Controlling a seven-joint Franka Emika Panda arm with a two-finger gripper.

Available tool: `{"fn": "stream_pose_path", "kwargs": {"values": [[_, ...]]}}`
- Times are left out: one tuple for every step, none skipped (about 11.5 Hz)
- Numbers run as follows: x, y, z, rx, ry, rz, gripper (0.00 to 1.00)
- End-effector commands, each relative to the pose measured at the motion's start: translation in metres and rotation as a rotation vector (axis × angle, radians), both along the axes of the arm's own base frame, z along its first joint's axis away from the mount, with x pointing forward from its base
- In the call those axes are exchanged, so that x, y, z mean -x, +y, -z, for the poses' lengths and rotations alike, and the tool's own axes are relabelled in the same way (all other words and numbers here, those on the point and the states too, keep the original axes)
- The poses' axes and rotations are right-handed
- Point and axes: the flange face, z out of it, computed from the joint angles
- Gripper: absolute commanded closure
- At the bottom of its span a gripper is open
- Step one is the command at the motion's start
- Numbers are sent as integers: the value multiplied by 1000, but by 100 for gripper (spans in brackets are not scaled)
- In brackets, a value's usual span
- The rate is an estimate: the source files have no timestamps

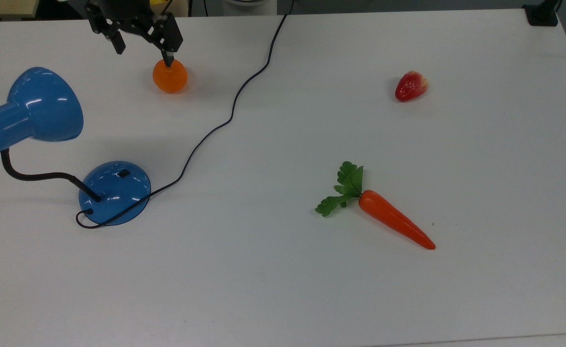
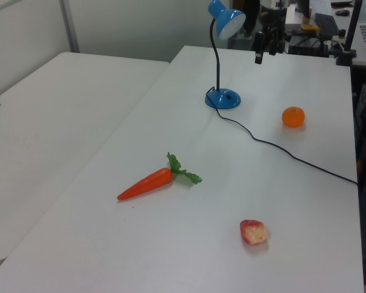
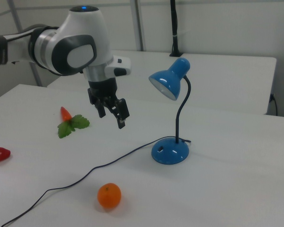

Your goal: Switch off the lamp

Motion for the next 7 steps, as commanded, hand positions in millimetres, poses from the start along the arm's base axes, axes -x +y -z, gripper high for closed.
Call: {"fn": "stream_pose_path", "kwargs": {"values": [[33, 4, -36, -37, 43, -94, 0], [38, 5, -39, -43, 59, -113, 0], [43, 5, -41, -49, 79, -138, 0], [44, 5, -43, -50, 77, -146, 0], [45, 4, -44, -50, 74, -144, 0], [44, 2, -49, -47, 66, -140, 0], [43, -2, -50, -46, 62, -130, 0]]}}
